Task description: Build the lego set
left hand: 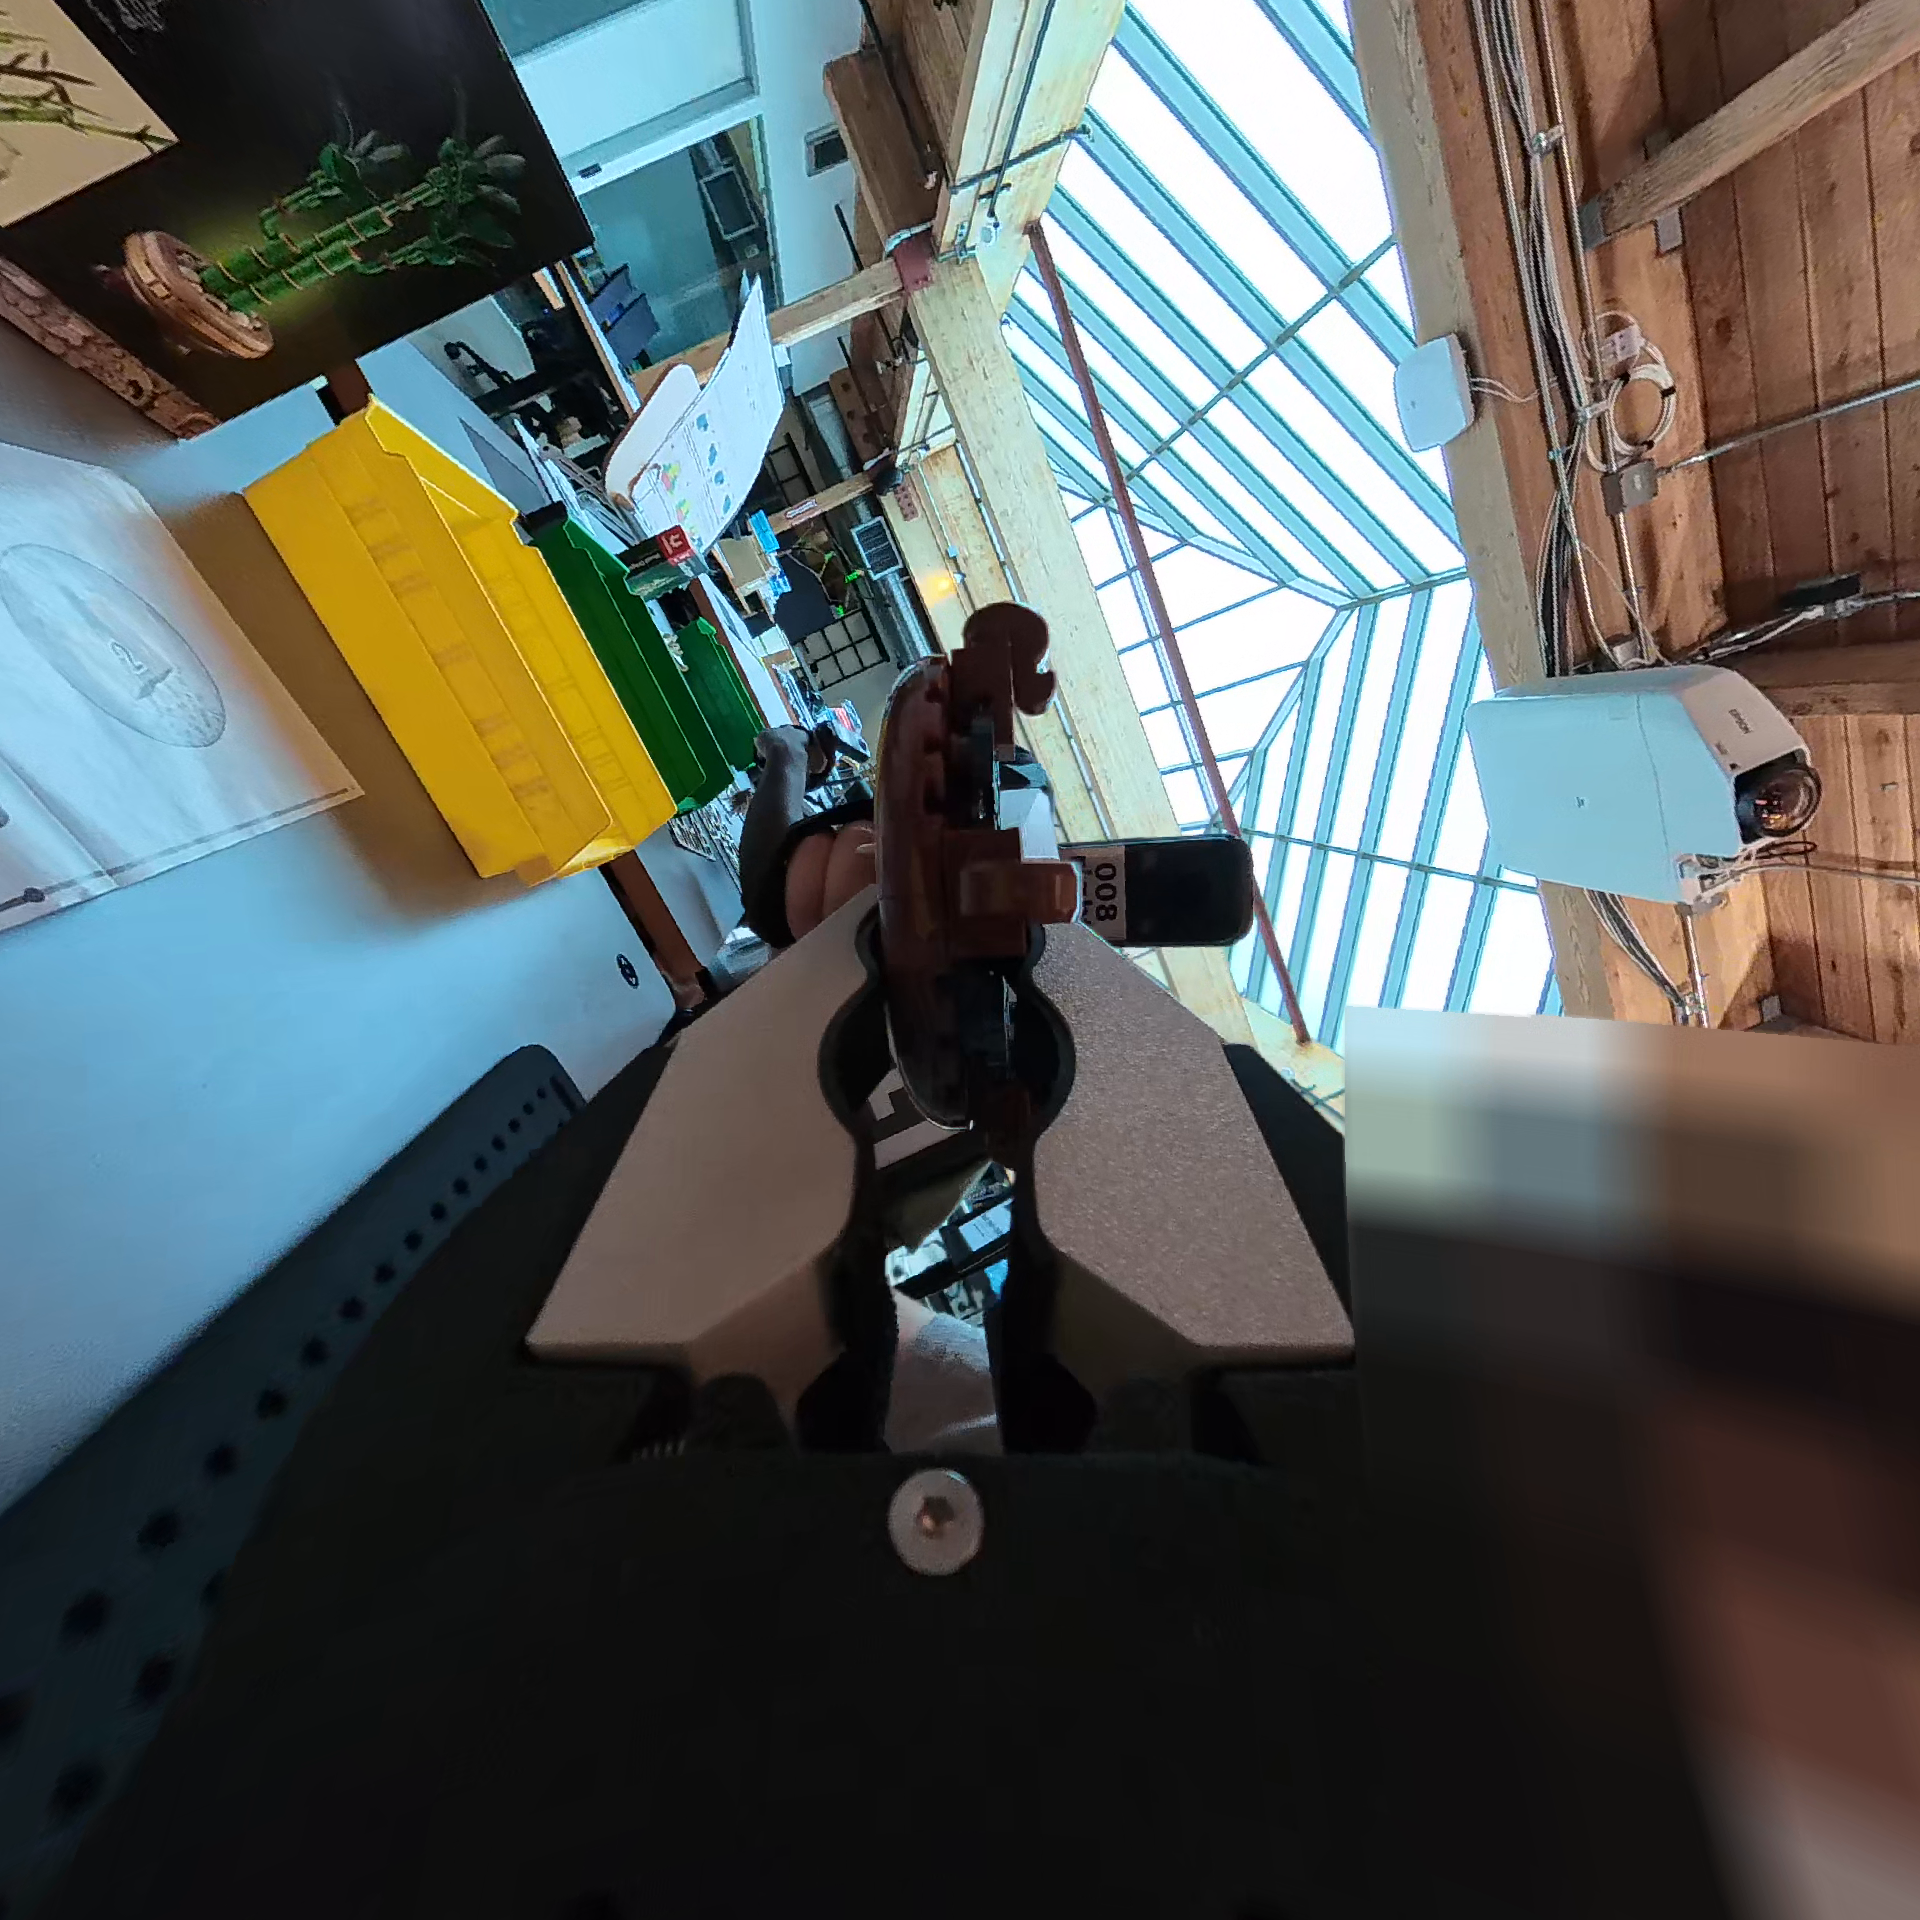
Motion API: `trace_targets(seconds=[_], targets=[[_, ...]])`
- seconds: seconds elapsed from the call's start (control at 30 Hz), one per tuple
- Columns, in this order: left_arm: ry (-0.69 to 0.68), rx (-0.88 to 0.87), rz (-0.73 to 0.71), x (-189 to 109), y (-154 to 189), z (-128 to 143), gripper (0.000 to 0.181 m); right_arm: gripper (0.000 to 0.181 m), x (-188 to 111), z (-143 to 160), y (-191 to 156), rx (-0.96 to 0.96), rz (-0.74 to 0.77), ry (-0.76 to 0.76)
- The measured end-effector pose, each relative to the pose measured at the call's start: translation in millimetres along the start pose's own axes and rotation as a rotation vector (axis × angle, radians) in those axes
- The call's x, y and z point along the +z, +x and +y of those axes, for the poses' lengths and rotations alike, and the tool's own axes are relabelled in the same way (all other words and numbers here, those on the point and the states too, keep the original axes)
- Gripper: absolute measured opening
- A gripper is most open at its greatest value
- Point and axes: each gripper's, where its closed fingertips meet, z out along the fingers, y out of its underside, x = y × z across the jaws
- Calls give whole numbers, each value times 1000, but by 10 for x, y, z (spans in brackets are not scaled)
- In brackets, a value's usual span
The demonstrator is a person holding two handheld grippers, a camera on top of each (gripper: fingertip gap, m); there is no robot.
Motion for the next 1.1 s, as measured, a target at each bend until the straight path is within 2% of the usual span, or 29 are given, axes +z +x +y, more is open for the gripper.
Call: trace_targets(seconds=[0.03,0.3,0.5,0.57,0.67,0.77,0.83,0.93,1.1], targets=[[0,6,1,3,8,6,16,6,-5,-6,-3,0,-4,4],[2,70,-3,9,13,21,16,6,-14,11,-38,-38,-1,-27],[-5,122,-15,-22,-45,49,16,10,5,66,-57,52,-37,15],[-2,241,-69,-84,-112,49,15,40,21,144,-35,212,-68,51],[-14,410,-209,-259,-319,48,16,39,40,252,29,582,-179,174],[-23,442,-276,-420,-504,66,16,43,238,524,104,933,-266,165],[-19,415,-275,-497,-593,81,16,45,402,643,106,1043,-321,157],[3,335,-253,-610,-699,84,16,48,666,841,5,1130,-392,62],[28,264,-272,-841,-905,40,16,45,976,934,-163,1256,-519,11]])
